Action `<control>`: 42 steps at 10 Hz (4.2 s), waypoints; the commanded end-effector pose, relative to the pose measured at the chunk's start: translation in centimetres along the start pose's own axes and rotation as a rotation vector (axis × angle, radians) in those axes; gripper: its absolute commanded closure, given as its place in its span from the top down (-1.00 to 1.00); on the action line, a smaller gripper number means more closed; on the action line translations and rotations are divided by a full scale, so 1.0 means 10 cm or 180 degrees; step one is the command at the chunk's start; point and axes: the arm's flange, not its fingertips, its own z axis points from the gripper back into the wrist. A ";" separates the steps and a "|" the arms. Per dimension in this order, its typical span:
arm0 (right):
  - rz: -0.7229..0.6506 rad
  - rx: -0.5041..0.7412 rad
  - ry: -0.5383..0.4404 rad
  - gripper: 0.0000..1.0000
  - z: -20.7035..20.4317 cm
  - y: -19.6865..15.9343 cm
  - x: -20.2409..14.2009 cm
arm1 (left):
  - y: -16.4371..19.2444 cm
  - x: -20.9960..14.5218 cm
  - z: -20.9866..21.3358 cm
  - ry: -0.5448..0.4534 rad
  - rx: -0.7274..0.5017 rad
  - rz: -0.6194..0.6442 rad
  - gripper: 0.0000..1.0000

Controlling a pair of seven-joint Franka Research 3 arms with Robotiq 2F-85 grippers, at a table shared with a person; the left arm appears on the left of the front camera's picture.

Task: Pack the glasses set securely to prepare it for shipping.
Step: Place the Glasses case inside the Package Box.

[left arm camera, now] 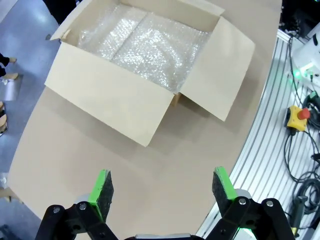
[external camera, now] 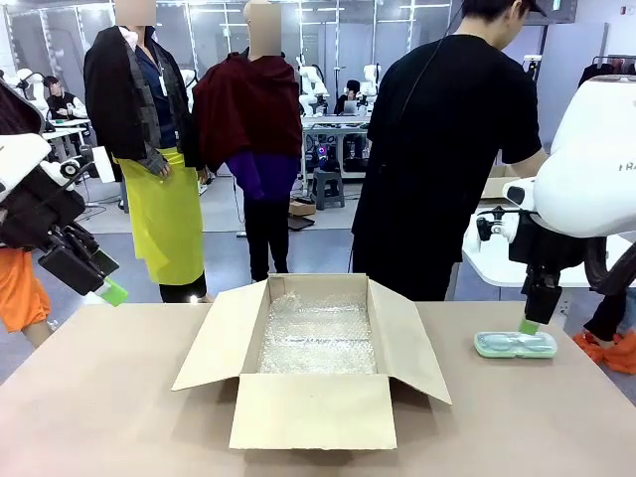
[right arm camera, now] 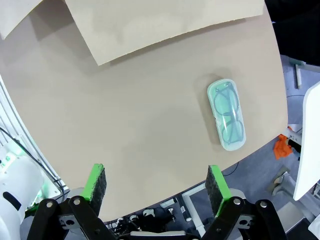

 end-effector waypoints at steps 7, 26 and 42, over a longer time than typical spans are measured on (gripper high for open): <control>0.1008 0.0829 0.0099 1.00 -1.13 -1.30 -0.03 | 0.00 -0.02 0.01 0.0027 -0.0018 -0.0058 1.00; 0.0996 0.0702 0.0006 0.23 -2.36 -1.85 -0.10 | 0.00 -0.02 0.01 0.0027 -0.0018 -0.0058 1.00; 0.0859 0.0667 0.0026 -0.13 -0.40 -0.79 2.86 | 0.00 -0.02 0.01 0.0027 -0.0018 -0.0058 1.00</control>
